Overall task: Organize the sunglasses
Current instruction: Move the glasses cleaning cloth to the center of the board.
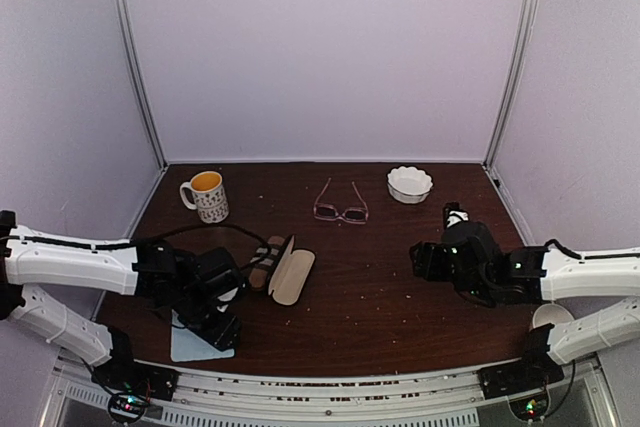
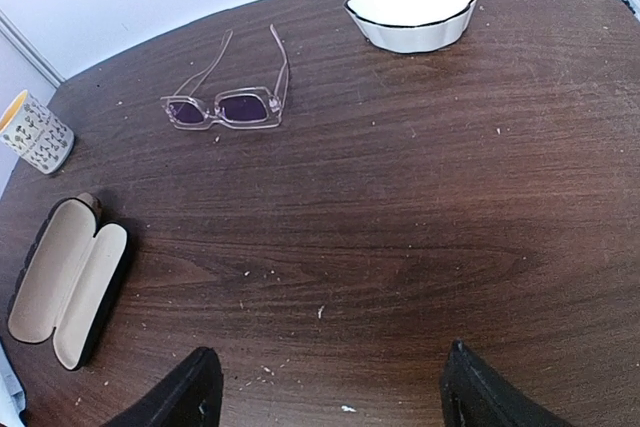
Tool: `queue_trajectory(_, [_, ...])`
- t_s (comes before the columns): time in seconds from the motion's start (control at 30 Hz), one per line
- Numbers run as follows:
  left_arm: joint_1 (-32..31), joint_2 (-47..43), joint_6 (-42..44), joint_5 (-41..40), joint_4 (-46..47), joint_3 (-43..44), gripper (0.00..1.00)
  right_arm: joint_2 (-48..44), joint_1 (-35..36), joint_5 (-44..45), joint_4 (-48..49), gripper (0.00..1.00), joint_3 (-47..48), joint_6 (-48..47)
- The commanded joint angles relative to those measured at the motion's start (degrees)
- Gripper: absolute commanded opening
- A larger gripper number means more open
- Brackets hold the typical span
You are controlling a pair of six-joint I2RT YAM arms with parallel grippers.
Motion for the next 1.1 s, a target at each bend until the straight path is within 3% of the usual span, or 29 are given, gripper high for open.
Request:
queue_trajectory(0.0, [-1.2,3.4,-1.2,-1.5,0.4,0.3,0.54,0.2,-0.5,-0.8,0.5,0.77,1.8,-0.1])
queue_trajectory(0.23, [-2.6,7.3,-1.4,-4.3,0.5,1.1,0.46,0.5,-0.8,-1.2,0.8,0.77,1.7,-0.2])
queue_trajectory(0.63, [-2.7,12.2,-1.7,-6.3,4.4,0.7,0.41,1.1,-0.9,-1.7,0.9,0.77,1.9,-0.5])
queue_trajectory(0.93, [-2.8,14.3,-0.8,-4.7,9.4,-1.9,0.07,1.4,-0.9,-1.8,0.9,0.77,2.1,-0.5])
queue_trajectory(1.07, [-3.5,14.6,0.5,-3.6,10.4,-1.2,0.0,1.4,-0.9,-1.8,0.9,0.77,2.0,-0.6])
